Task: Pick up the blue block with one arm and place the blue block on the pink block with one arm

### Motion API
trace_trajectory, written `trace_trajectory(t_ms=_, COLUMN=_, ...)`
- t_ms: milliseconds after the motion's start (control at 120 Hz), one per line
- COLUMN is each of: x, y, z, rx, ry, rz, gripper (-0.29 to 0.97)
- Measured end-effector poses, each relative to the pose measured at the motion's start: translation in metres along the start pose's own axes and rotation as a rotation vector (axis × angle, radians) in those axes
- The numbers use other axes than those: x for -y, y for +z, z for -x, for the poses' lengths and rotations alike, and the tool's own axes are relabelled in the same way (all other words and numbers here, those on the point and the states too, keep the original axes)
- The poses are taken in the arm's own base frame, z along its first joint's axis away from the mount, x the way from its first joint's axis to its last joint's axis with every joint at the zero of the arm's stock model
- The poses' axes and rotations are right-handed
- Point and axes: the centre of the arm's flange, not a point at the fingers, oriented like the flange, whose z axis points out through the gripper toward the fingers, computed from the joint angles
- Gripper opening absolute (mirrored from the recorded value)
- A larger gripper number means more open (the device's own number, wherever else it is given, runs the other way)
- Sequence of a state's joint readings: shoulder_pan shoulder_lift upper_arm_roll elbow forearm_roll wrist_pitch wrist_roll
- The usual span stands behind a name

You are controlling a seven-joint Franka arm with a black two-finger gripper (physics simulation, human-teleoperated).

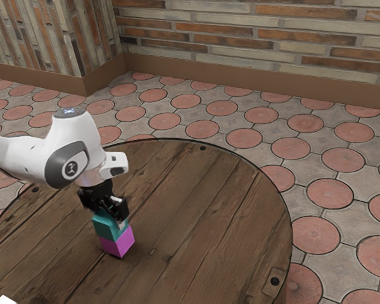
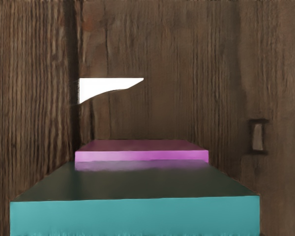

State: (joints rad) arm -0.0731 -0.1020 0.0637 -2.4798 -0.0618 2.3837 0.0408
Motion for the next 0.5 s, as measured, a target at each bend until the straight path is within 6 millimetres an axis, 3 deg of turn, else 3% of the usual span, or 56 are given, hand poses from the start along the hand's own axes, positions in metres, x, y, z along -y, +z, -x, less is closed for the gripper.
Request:
trace_trajectory(t_ms=67, x=-0.001, y=-0.009, z=-0.002, rx=-0.021, ry=0.007, rz=0.001, gripper=0.56)
trace_trajectory(t_ms=125, x=-0.009, y=-0.046, z=-0.012, rx=-0.095, ry=0.028, rz=0.002, gripper=0.59)
trace_trajectory(t_ms=192, x=-0.017, y=-0.121, z=-0.042, rx=-0.204, ry=0.048, rz=0.004, gripper=0.61)
trace_trajectory(t_ms=250, x=-0.012, y=-0.203, z=-0.067, rx=-0.293, ry=0.054, rz=-0.001, gripper=0.63)
trace_trajectory(t_ms=292, x=-0.002, y=-0.238, z=-0.074, rx=-0.315, ry=0.060, rz=-0.010, gripper=0.64)
trace_trajectory(t_ms=375, x=0.000, y=-0.261, z=-0.070, rx=-0.277, ry=0.101, rz=-0.018, gripper=0.65)
trace_trajectory(t_ms=500, x=-0.001, y=-0.261, z=-0.059, rx=-0.184, ry=0.156, rz=-0.018, gripper=0.66)
